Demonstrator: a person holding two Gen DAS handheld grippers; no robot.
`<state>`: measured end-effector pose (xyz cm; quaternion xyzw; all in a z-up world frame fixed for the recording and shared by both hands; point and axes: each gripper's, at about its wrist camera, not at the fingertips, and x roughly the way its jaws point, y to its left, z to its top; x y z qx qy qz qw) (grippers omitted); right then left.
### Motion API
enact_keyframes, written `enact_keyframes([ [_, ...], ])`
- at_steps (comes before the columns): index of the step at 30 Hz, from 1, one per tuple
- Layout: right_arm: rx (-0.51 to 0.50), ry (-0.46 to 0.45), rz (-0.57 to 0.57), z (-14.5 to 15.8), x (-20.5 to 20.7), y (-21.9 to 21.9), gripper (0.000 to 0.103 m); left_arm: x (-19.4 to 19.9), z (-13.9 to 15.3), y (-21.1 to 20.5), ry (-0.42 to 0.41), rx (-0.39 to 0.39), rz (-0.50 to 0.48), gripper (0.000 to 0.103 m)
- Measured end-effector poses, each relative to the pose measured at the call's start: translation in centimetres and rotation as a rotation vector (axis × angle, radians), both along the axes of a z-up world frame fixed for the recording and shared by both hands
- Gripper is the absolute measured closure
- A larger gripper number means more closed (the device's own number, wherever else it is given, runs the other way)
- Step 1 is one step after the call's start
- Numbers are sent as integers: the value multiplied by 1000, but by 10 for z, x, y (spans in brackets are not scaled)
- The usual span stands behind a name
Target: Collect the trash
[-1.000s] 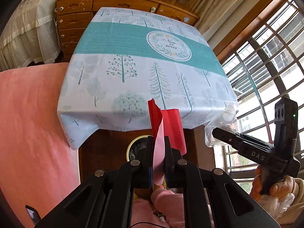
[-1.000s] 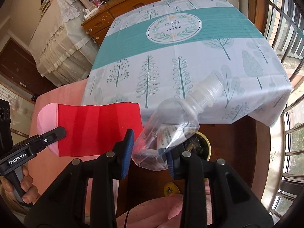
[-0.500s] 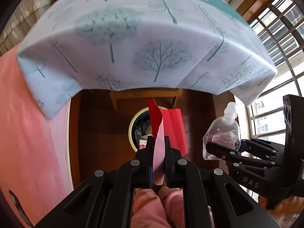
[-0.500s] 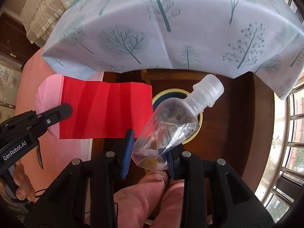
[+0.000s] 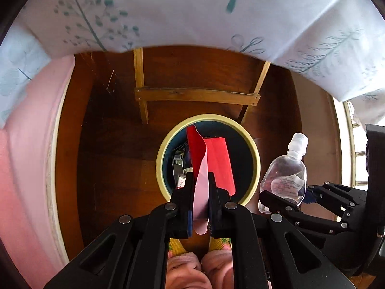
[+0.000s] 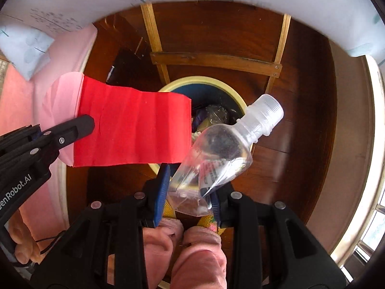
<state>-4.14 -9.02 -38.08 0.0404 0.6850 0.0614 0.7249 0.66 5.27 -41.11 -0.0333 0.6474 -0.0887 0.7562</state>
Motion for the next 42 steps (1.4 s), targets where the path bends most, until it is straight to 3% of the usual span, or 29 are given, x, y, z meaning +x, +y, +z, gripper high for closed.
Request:
enact_keyframes([
  [4,-19,9,31,-22,5,9,75,11,-27,2,38,-50,0,88],
  [6,-24,11,46,-30,8,14,75,14,-34,0,37,-42,-10,76],
  [8,-27,13,57,-36,12,20,75,14,-35,-2,23,-34,-15,50],
  [11,-28,16,63,-41,16,26,74,13,-34,4,9,-40,-19,34],
  [14,-16,27,55,-46,24,31,74,13,-30,12,-6,-31,-13,26],
  [19,-18,34,5,-49,29,33,71,10,-21,29,-20,-13,16,23],
  [22,-30,21,-19,-47,31,33,57,7,-12,40,-35,-9,37,23],
  [28,-32,4,-55,-35,28,34,57,-1,17,51,-91,2,27,23],
  [35,-17,-37,-134,-1,23,30,57,-5,61,54,-165,24,16,23],
  [42,-9,-99,-214,56,15,16,57,-9,118,45,-214,22,9,23],
])
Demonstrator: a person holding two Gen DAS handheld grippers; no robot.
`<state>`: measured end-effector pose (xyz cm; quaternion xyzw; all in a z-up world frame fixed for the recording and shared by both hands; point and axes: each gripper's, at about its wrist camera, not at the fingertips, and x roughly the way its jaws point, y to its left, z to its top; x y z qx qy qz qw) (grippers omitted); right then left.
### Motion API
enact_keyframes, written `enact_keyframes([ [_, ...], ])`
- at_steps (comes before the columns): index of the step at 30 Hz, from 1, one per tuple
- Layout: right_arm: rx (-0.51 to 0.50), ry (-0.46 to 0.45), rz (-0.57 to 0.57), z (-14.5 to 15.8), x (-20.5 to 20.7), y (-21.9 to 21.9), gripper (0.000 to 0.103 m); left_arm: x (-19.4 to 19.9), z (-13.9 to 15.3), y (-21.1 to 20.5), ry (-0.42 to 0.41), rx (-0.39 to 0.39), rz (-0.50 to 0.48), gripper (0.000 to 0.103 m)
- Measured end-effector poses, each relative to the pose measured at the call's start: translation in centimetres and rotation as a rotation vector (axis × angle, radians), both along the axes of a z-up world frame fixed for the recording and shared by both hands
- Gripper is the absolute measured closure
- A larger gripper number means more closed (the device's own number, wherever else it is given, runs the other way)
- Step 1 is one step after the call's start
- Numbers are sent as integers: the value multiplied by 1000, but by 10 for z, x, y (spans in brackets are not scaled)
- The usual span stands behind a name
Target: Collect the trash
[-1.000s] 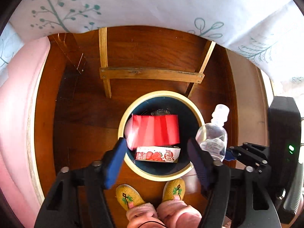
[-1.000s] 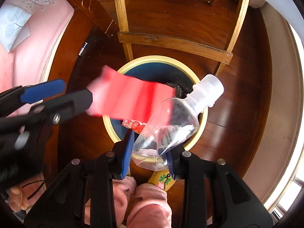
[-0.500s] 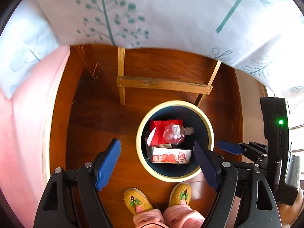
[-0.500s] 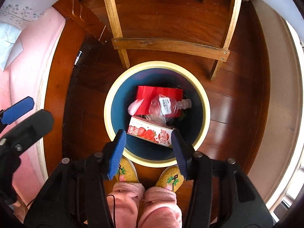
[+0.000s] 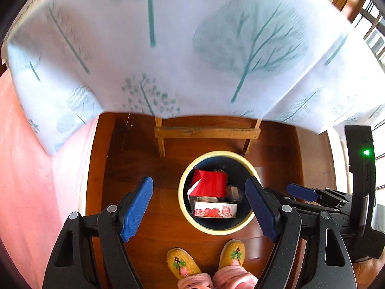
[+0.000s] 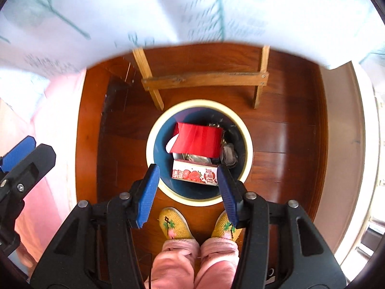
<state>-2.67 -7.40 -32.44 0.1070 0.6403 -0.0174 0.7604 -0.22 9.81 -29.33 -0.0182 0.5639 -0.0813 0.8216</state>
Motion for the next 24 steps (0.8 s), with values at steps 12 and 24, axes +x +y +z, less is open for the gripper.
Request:
enact_keyframes([
  [12,19,-125,-79,138,-17,-19,57,7,143,-9,-133,-17,-20,23],
  [24,1,-257,-92,274,-18,-21,56,19,272,-4,-181,-26,10,23],
])
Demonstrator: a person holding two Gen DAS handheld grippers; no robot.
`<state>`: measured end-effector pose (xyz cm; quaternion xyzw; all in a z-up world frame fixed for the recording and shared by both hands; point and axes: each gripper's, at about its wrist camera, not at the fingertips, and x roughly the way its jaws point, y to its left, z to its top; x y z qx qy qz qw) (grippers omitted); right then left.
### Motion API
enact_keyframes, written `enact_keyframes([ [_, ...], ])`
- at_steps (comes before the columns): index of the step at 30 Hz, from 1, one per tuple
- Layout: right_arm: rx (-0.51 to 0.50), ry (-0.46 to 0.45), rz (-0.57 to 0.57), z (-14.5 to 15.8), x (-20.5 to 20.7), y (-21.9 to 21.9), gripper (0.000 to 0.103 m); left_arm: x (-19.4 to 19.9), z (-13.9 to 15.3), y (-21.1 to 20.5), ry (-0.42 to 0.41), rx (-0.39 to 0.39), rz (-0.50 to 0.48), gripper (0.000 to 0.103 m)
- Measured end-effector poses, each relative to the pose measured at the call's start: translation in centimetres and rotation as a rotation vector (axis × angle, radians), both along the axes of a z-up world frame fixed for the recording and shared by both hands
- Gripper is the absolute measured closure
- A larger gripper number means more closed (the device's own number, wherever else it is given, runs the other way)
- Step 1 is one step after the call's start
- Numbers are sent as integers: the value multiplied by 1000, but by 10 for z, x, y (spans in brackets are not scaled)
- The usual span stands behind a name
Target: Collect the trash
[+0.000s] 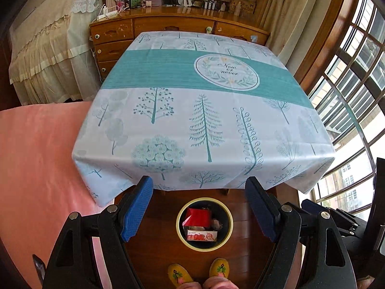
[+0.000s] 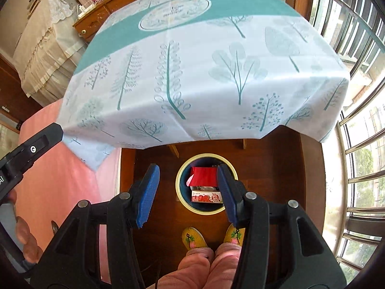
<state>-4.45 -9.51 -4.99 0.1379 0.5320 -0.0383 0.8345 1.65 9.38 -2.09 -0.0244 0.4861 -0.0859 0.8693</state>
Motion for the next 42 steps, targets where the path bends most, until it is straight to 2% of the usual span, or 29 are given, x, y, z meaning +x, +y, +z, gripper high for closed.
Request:
enact_keyframes([
  [11,-78,-134,30,113,19,-2,56,0,84,-19,-65,58,12,23],
  [17,-93,-176,35,151,20,-1,56,0,123,-28,-129,80,22,23],
  [22,-100,-207,43,175,16,3,55,-3,142,-27,-135,87,41,23],
  [27,-109,-231,45,189,15,7,55,-8,144,-22,-128,92,67,23],
  [32,-110,-236,55,190,17,12,55,-5,139,-17,-107,93,85,23],
  [42,-124,-254,69,192,19,16,55,0,140,-15,-124,102,78,23],
])
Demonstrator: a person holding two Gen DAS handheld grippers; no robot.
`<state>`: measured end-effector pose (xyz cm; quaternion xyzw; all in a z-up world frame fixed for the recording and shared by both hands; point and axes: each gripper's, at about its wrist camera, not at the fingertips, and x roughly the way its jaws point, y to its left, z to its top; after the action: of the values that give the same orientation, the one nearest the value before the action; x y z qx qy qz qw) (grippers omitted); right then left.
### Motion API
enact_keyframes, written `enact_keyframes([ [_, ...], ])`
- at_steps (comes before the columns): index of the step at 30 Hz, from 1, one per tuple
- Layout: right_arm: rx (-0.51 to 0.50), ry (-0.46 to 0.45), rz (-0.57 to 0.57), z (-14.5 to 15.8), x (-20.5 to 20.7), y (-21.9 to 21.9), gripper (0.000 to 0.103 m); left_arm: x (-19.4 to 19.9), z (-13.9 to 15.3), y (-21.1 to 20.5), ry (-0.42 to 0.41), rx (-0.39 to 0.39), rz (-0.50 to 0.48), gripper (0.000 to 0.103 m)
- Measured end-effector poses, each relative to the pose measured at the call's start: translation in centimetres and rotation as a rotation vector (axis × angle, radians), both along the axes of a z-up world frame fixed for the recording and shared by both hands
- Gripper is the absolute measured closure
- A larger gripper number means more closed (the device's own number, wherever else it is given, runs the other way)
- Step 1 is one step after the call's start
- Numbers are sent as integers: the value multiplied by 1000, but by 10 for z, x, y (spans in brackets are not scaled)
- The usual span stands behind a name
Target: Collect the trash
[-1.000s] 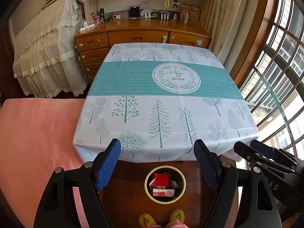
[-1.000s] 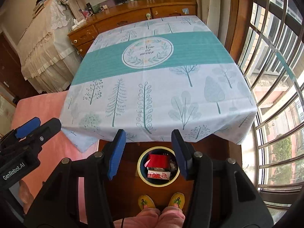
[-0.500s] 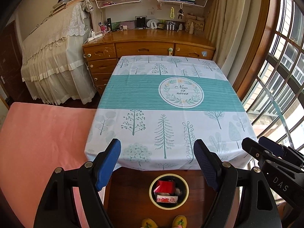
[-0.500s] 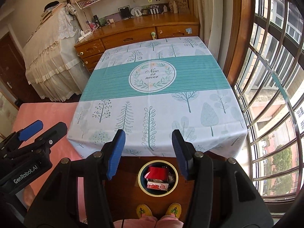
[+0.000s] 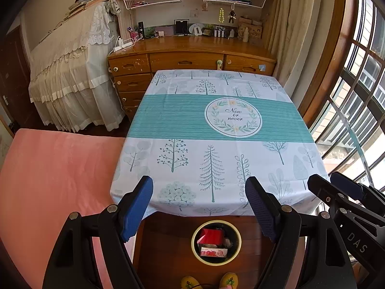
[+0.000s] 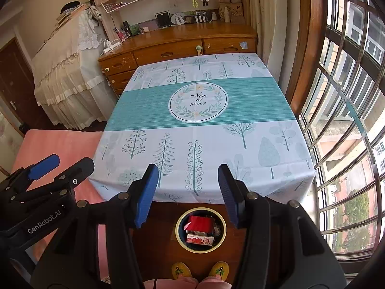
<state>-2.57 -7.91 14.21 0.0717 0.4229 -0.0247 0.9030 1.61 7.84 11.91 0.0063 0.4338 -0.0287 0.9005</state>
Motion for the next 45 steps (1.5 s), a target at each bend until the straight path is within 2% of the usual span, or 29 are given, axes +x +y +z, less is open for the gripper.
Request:
enact_keyframes([
  [45,-17,20,24,-1,-9,2,54,-8,-13,-11,32,26,-26,23],
])
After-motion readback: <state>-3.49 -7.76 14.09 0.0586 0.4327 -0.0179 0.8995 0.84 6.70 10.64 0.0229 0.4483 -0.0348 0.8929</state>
